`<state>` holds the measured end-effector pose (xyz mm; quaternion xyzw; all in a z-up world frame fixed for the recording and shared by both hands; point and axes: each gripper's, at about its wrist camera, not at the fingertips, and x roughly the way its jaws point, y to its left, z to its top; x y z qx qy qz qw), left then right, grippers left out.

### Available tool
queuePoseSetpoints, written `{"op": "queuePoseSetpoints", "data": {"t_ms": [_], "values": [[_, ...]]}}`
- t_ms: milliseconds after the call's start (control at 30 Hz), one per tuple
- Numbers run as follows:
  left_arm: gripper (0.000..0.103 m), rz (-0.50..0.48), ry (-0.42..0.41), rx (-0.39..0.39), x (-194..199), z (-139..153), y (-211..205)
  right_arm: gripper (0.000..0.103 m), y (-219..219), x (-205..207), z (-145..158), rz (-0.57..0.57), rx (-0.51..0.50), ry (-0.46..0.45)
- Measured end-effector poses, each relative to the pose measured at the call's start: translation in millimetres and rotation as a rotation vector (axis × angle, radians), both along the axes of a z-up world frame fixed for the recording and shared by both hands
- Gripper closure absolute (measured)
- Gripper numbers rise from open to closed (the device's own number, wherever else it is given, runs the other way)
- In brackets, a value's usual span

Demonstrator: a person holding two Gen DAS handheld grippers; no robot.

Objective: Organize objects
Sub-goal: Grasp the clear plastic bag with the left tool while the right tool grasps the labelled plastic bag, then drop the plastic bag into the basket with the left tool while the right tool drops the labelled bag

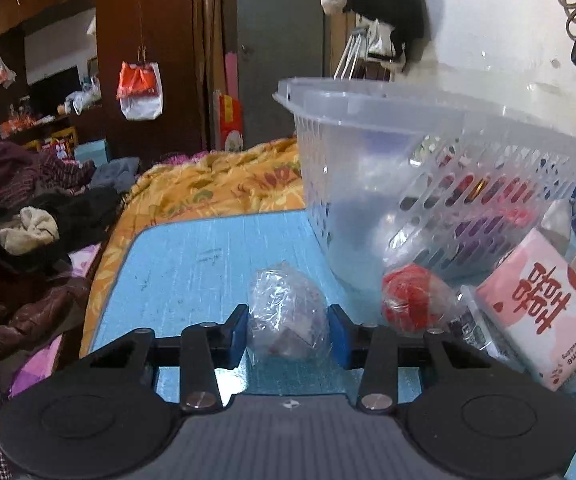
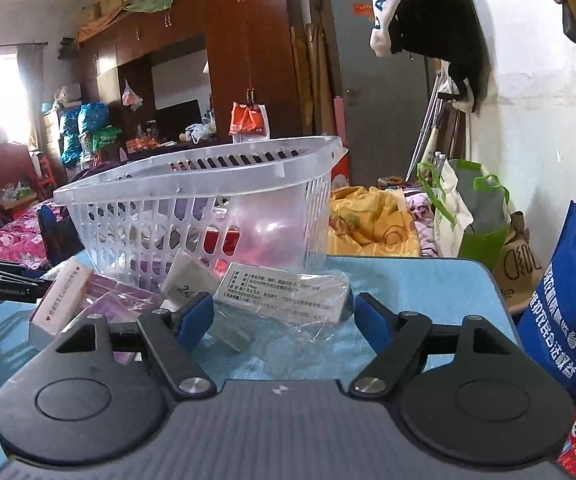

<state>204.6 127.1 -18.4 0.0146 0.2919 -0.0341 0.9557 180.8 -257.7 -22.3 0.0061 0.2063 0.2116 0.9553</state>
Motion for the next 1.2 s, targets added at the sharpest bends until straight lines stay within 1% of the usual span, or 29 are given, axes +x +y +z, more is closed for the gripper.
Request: {"op": "queuePoseSetpoints", "data": {"t_ms": [167, 400, 733, 900, 1067, 1200], "values": [[0.057, 0.003, -0.050, -0.015, -6.4, 3.4, -0.3, 0.023, -0.6, 0.2, -0.8, -0.005, 0.008, -0.003], [0.057, 0.004, -0.080, -0.029, -9.3, 5.3, 3.7, 0.023, -4.2, 0.9, -1.4, -0.010, 0.026, -0.005], [0.057, 0.011, -0.160, -0.009, -22.1, 11.3, 1.2, 0.023, -3.7, -0.1, -0.2, -0.015, 0.023, -0.017], [0.057, 0.007, -0.209, -0.046, -36.9, 17.0, 3.1, 0.023, -3.4, -2.7, 0.2, -0.022, 0.016, -0.036], [0.057, -0.001, -0.236, -0.078, -49.2, 20.7, 6.5, 0.023, -4.8, -4.4, 0.8, -0.030, 0.021, -0.044], [0.057, -0.014, -0.263, -0.099, -60.7, 26.7, 7.7, 0.023, -9.2, -11.8, 4.4, -0.046, 0.038, -0.086]]}}
